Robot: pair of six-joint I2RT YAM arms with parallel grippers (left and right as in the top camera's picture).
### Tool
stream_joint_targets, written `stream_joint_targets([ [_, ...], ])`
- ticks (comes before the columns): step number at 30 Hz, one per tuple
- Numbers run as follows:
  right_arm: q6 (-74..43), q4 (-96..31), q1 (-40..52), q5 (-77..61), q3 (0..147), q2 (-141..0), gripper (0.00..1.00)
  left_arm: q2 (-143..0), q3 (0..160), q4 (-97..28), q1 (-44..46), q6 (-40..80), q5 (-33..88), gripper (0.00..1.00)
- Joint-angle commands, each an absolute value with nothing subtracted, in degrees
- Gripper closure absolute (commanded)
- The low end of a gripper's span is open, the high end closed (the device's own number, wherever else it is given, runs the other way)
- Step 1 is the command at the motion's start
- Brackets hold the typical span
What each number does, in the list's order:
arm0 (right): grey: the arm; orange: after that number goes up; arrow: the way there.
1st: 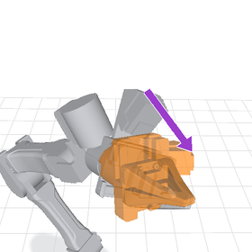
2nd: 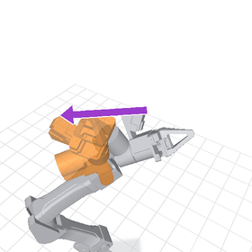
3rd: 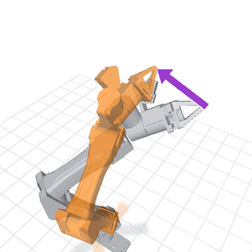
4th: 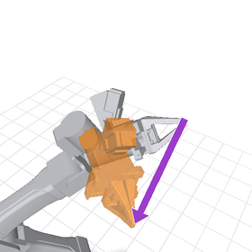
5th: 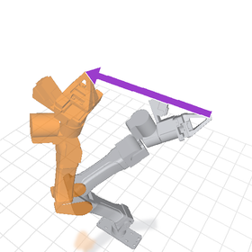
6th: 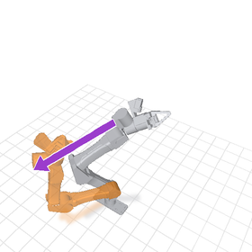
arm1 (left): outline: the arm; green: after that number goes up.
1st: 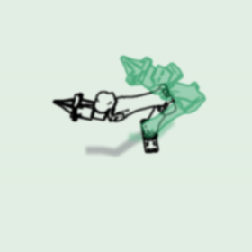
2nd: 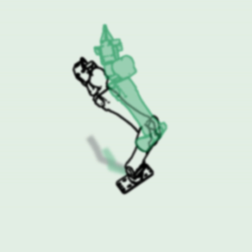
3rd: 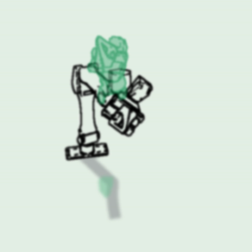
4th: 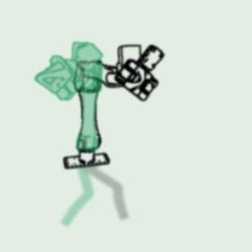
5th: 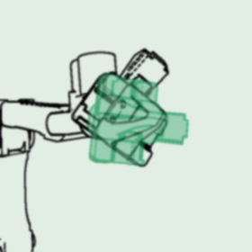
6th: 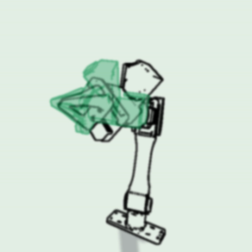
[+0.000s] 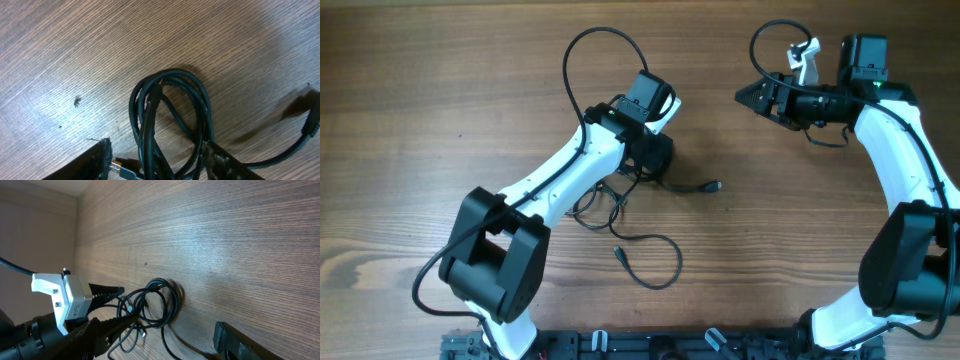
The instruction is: Untangle cables
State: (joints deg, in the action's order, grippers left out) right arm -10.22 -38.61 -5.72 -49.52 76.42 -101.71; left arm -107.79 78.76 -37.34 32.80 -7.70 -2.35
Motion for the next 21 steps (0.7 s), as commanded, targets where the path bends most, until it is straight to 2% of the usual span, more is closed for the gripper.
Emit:
stream_joint_targets([
  [1, -8.91, -38.68, -5.08, -50.89, 76.27, -102.72, 0.24, -110.67, 79.37, -36.82, 32.29, -10.33, -4.21, 0.46],
  [2, -8.91, -38.68, -4.91, -50.89, 76.27, -102.72, 0.24, -111.5, 79.35, -36.36, 31.92, -10.33, -4.21, 0.49],
  [3, -8.91, -38.68, -4.67, -50.89, 76.27, -102.72, 0.24, -112.42, 79.35, -35.79, 31.4, -10.31, -4.23, 0.6],
  [5, -8.8, -38.63, -4.36, -50.46, 76.27, -102.72, 0.23, -113.08, 79.35, -35.33, 30.94, -10.28, -4.19, 0.73],
  [7, -8.84, -38.59, -4.29, -50.28, 76.27, -102.72, 0.24, -113.06, 79.37, -34.15, 30.96, -10.11, -4.23, 0.96],
  [10, -8.38, -38.89, -3.81, -50.3, 76.27, -102.72, 0.23, -112.38, 80.95, -33.39, 30.94, -2.63, -4.6, 0.96],
  [13, -5.39, -39.51, -1.65, -50.96, 76.27, -102.72, 0.24, -108.36, 87.48, -38.22, 30.94, 9.8, -2.74, 0.96],
  [16, 4.6, -39.27, 2.31, -58.22, 76.27, -102.72, 0.25, -103.15, 94.3, -46.52, 28.49, 22.17, 15.11, 0.96],
  [21, 4.12, -39.07, 4.71, -53.89, 76.27, -102.72, 0.3, -102.74, 94.3, -47.4, 24.84, 23.24, 28.58, 0.96],
])
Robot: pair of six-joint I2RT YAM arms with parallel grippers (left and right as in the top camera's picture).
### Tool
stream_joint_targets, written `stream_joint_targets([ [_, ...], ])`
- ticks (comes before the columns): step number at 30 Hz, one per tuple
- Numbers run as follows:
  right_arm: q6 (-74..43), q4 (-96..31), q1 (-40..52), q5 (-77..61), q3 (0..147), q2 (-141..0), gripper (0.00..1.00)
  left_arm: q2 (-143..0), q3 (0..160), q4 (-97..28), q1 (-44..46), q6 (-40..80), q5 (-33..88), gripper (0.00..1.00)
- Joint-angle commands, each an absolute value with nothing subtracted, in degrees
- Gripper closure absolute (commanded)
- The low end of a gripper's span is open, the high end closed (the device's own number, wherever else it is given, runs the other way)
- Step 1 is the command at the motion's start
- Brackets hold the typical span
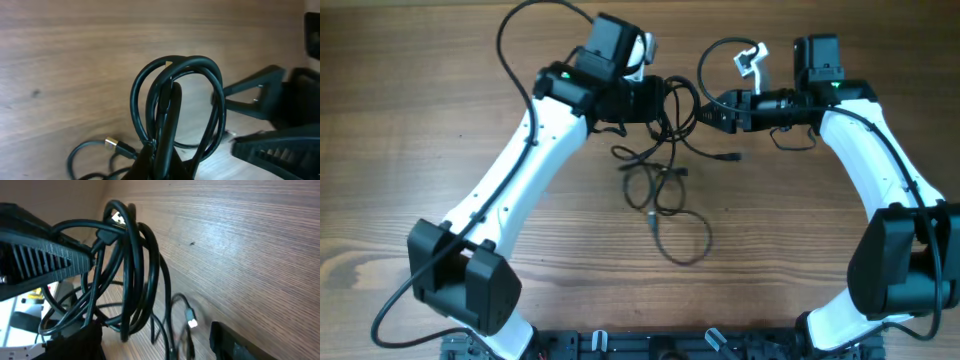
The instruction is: Untangle cables
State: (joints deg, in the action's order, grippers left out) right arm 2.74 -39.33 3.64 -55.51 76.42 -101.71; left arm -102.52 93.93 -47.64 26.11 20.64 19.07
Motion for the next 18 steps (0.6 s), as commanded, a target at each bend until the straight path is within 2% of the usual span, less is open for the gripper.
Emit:
stream_joint_targets([
  [1, 2.85, -38.7, 5.48, -51.94, 76.27, -102.72, 0.29, -102.74, 94.3, -46.94, 24.77, 23.22, 30.24, 0.96],
  [5, -6.79, -33.74, 7.79, -46.76, 76.27, -102.72, 0.3, -102.74, 94.3, -46.5, 25.26, 23.18, 33.63, 0.96],
  [8, -19.49, -34.24, 9.61, -30.2, 76.27, -102.76, 0.48, -102.39, 94.37, -45.23, 25.04, 23.18, 38.5, 0.96],
  [10, -22.57, -35.75, 9.3, -26.85, 76.2, -102.78, 0.63, -99.85, 94.94, -45.25, 22.92, 23.14, 38.52, 0.96],
  [13, -22.79, -35.4, 8.8, -26.81, 75.99, -102.98, 0.71, -94.02, 95.64, -45.04, 19.14, 23.16, 38.52, 0.96],
  [16, -22.61, -35.68, 8.82, -26.85, 75.99, -104.66, 0.84, -87.9, 95.64, -45.04, 15.94, 23.14, 38.5, 0.96],
  [18, -22.35, -35.88, 8.78, -26.72, 75.99, -106.3, 0.88, -85.86, 95.64, -45.04, 14.59, 22.83, 38.5, 0.96],
])
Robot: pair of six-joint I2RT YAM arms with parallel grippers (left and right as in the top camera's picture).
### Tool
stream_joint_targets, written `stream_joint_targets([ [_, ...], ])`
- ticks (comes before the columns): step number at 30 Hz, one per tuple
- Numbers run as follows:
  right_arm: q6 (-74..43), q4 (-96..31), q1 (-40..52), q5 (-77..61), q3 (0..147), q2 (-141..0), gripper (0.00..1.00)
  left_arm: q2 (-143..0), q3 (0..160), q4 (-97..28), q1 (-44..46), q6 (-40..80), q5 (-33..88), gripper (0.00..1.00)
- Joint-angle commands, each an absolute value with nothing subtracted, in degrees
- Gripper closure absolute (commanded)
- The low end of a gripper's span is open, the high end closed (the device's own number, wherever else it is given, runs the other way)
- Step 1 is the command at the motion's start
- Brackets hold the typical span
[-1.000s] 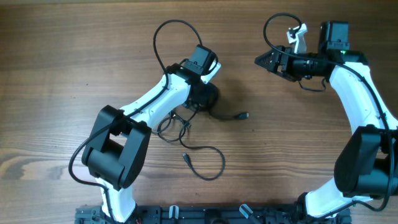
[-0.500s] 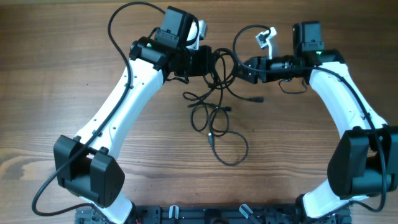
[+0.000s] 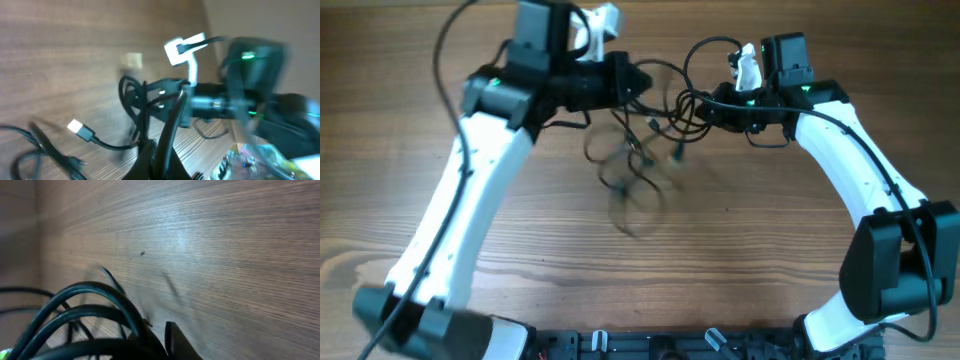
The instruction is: Untangle cables
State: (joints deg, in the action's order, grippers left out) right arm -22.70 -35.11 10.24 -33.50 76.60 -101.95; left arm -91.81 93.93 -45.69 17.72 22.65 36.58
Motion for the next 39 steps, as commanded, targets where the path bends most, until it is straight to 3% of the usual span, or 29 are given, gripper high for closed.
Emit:
stream_joint_targets([
  [1, -22.0, -35.88, 8.69, -26.74, 75.99, -106.78, 0.88, -85.34, 95.64, -45.06, 14.17, 22.74, 38.5, 0.96],
  [7, -20.27, -37.45, 4.78, -26.74, 75.99, -107.81, 0.88, -82.78, 95.64, -45.69, 12.58, 19.73, 36.67, 0.96],
  [13, -17.96, -39.99, -3.57, -26.74, 75.99, -107.9, 0.89, -77.97, 95.64, -49.67, 4.49, 24.43, 3.9, 0.96],
  [17, -16.64, -40.21, -5.32, -26.41, 75.99, -107.92, 0.88, -78.06, 95.64, -54.87, 2.92, 24.49, 0.32, 0.96],
  [21, -16.62, -41.54, -7.11, -23.09, 75.99, -107.92, 0.88, -78.0, 95.64, -56.42, -0.08, 24.99, -17.41, 0.96],
  [24, -16.43, -42.17, -7.35, -22.17, 75.99, -107.92, 0.8, -78.0, 95.64, -56.45, -5.39, 30.22, -26.94, 0.96],
  [28, -16.12, -42.17, -7.35, -21.41, 75.99, -107.92, 0.48, -78.0, 95.64, -58.15, -11.94, 30.26, -21.04, 0.96],
  [30, -10.57, -42.17, -7.22, -26.98, 75.99, -107.92, 0.27, -78.13, 95.64, -59.02, -11.46, 24.93, -3.62, 0.96],
  [33, 0.86, -43.46, -7.2, -40.16, 76.34, -107.72, 0.11, -78.56, 95.64, -59.0, -9.67, 21.28, 14.94, 0.96],
  [35, 6.9, -46.41, -7.14, -46.46, 78.02, -106.61, 0.08, -78.89, 95.64, -59.0, -7.77, 19.44, 23.99, 0.96],
  [39, 9.02, -47.0, -5.17, -48.56, 79.07, -100.55, 0.05, -78.89, 95.64, -59.2, -3.25, 19.51, 26.13, 0.96],
])
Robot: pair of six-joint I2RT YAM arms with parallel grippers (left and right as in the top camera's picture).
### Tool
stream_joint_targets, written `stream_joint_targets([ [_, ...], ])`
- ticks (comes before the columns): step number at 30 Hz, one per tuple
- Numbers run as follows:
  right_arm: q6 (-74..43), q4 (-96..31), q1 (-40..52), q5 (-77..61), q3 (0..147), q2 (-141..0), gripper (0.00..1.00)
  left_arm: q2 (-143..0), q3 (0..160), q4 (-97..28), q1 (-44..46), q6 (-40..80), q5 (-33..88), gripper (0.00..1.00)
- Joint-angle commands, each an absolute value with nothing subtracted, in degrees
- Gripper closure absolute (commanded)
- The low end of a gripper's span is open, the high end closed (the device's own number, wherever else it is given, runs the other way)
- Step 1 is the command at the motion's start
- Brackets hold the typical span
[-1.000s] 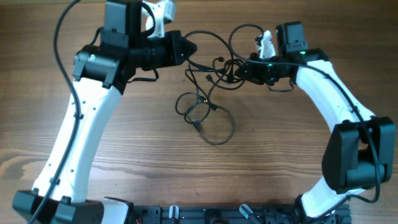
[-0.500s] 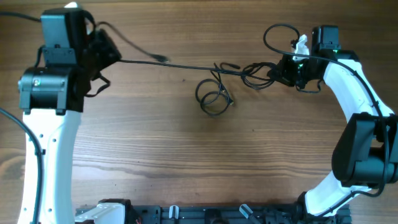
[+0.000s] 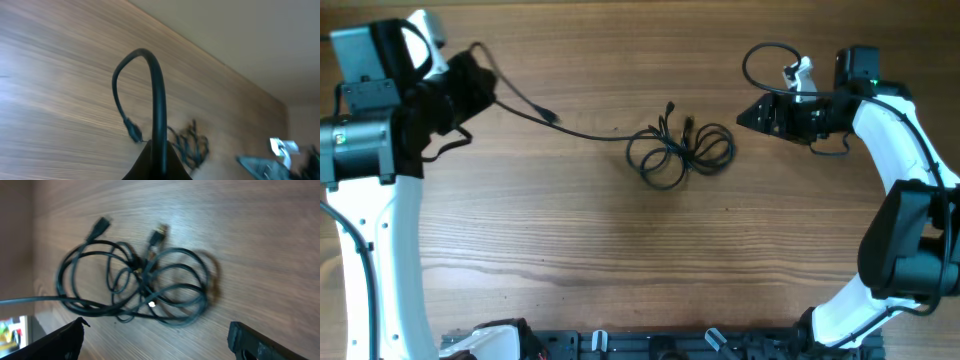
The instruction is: Untangle cables
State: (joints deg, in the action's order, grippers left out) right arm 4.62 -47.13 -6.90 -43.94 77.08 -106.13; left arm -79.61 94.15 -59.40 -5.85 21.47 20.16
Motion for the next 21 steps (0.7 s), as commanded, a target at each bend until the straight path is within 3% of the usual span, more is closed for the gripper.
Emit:
stream_joint_targets([
  [1, 8.95, -46.94, -4.27, -48.49, 79.07, -99.72, 0.05, -78.89, 95.64, -59.18, -2.13, 19.51, 26.11, 0.96],
  [8, 3.27, -42.41, 9.93, -42.89, 79.05, -99.9, 0.13, -79.96, 95.59, -59.66, -0.95, 23.0, 18.76, 0.96],
  [14, 26.33, -38.24, 19.99, -42.89, 79.02, -100.9, 0.13, -81.71, 95.59, -60.07, -1.13, 23.14, 20.08, 0.96],
  [21, 31.97, -38.15, 20.84, -43.55, 77.1, -103.7, 0.2, -81.78, 95.59, -60.88, -6.42, 23.09, 20.08, 0.96],
])
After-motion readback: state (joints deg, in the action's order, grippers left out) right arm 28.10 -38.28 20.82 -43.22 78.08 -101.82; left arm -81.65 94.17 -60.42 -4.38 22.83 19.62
